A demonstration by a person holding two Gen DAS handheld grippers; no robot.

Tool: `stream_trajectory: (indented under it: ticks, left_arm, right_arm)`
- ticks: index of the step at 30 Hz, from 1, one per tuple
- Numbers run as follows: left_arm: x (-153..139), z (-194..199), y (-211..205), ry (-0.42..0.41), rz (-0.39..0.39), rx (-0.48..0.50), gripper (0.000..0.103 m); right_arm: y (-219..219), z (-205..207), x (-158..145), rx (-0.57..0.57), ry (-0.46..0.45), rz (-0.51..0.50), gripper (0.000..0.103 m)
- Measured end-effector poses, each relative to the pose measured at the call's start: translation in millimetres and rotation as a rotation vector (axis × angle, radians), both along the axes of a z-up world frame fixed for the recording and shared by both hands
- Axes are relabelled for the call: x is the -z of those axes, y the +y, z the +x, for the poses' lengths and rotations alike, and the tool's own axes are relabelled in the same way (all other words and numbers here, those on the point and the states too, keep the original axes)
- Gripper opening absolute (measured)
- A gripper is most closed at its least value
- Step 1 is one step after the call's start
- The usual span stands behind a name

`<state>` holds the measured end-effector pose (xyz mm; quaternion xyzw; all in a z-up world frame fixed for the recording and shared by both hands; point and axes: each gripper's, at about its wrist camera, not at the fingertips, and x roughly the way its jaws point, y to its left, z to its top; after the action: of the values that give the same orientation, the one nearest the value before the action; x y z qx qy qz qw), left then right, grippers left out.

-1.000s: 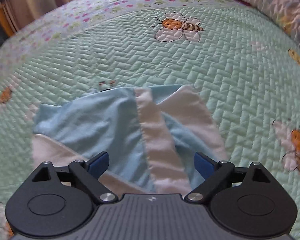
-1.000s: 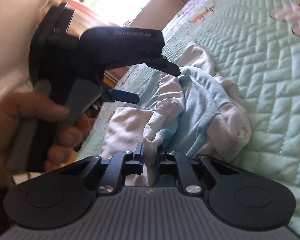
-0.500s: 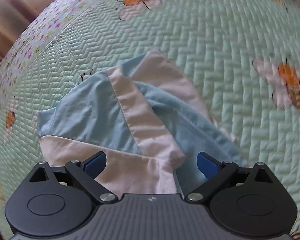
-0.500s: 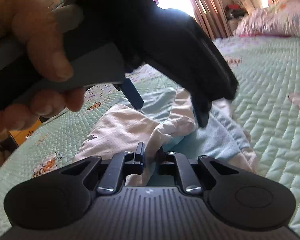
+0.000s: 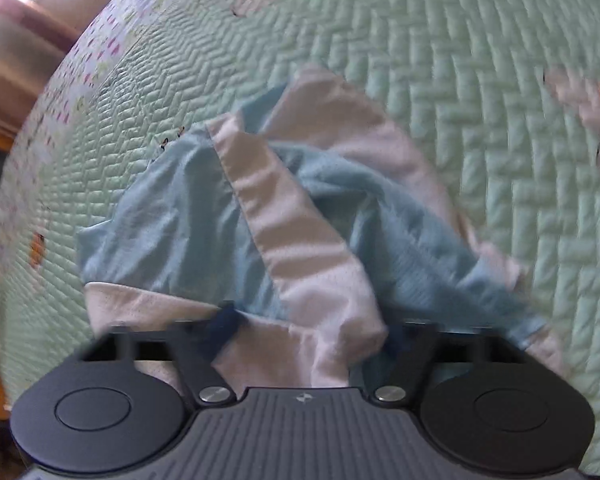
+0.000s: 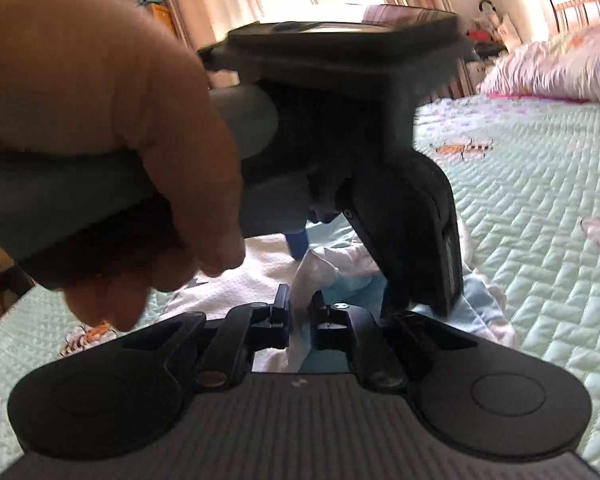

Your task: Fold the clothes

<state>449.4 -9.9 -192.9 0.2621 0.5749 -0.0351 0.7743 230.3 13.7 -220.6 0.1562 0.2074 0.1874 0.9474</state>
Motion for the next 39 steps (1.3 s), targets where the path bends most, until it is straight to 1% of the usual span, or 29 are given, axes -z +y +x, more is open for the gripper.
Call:
stream_trajectory:
  ticks: [1,4,7,9,13,14,17,19,23,26,27,28,29,30,31,32,33,34,35,37,38,39]
  left_arm:
    - [-4.1,1.5,4.5,-0.015,-0.029,-0.022,0.020]
    - [-14.2,2.7,14.9,-0.048,-0.107,-0.071,0.014]
    - [-16.7,-4.0,18.2,-0.026,-0.181,-0.072,0.015]
    - [-18.1,-7.1,19.6,-0.041,-0.171,-0.075,0.015]
    - [-24.3,-5.3,30.1,-0.075,-0.207,-0.112,0.015]
    - [-26.5,-4.4,34.6,-0.089,-0.235,-0.128,0.014]
    - [-29.7,-2.2,49.5,-0.123,-0.355,-0.194,0.010]
    - [-27.3,-2.0,52.5,-0.129,-0.406,-0.223,0.007]
    - [-22.4,-1.6,58.3,-0.141,-0.508,-0.281,0.006]
    - [-19.1,-1.5,62.4,-0.147,-0.582,-0.321,0.008]
    - [-20.2,-2.2,61.3,-0.130,-0.589,-0.319,0.015]
    - [-21.5,-3.0,59.9,-0.115,-0.593,-0.314,0.026]
    - [-23.5,-4.5,56.9,-0.110,-0.570,-0.297,0.032]
    - [-25.6,-6.0,53.9,-0.105,-0.547,-0.281,0.044]
    - [-27.7,-7.6,51.1,-0.100,-0.524,-0.265,0.056]
    - [-30.0,-9.7,49.1,-0.092,-0.502,-0.252,0.062]
    - [-32.1,-11.1,47.0,-0.079,-0.475,-0.238,0.072]
    - [-34.8,-13.0,44.4,-0.076,-0.430,-0.217,0.076]
    - [-37.4,-14.8,41.7,-0.072,-0.385,-0.196,0.078]
    - [-40.3,-16.5,35.3,-0.065,-0.285,-0.156,0.088]
    - [-40.7,-16.6,31.6,-0.061,-0.234,-0.136,0.090]
    - [-40.3,-16.5,27.3,-0.048,-0.200,-0.112,0.091]
  right_arm:
    - [-2.7,0.4,1.7,-0.002,0.009,0.025,0.008]
    - [-11.6,0.8,4.1,-0.004,0.032,0.102,0.005]
    - [-15.5,1.2,6.2,-0.002,0.045,0.126,0.005]
    - [-16.0,0.5,6.9,0.000,0.047,0.128,0.005]
    - [-13.9,-3.0,4.9,-0.007,0.027,0.122,0.005]
    - [-13.4,-3.8,4.5,-0.011,0.021,0.122,0.005]
    - [-16.7,-1.8,7.5,-0.013,0.014,0.136,0.005]
    - [-20.1,0.6,10.7,-0.013,0.041,0.183,0.005]
    - [-34.9,10.4,15.8,0.003,0.100,0.289,0.005]
    - [-41.9,14.1,12.9,0.018,0.097,0.284,0.005]
    - [-43.4,14.9,13.5,0.020,0.101,0.281,0.005]
    - [-43.4,13.8,14.0,0.020,0.104,0.278,0.005]
    - [-40.8,9.5,14.1,0.019,0.106,0.274,0.005]
    - [-38.2,5.9,13.2,0.016,0.101,0.265,0.005]
    - [-34.1,3.4,10.0,0.013,0.078,0.237,0.005]
    - [-27.9,1.0,5.8,0.011,0.044,0.191,0.005]
    - [-21.8,-1.4,1.6,0.010,0.010,0.145,0.005]
    - [-15.5,-4.2,-2.1,0.006,-0.019,0.103,0.005]
    - [-9.2,-7.5,-5.0,-0.001,-0.042,0.067,0.005]
    - [1.9,-13.8,-10.5,-0.011,-0.082,0.003,0.005]
    - [4.2,-16.1,-12.5,-0.007,-0.092,-0.012,0.005]
    - [6.5,-18.4,-14.5,-0.004,-0.102,-0.027,0.005]
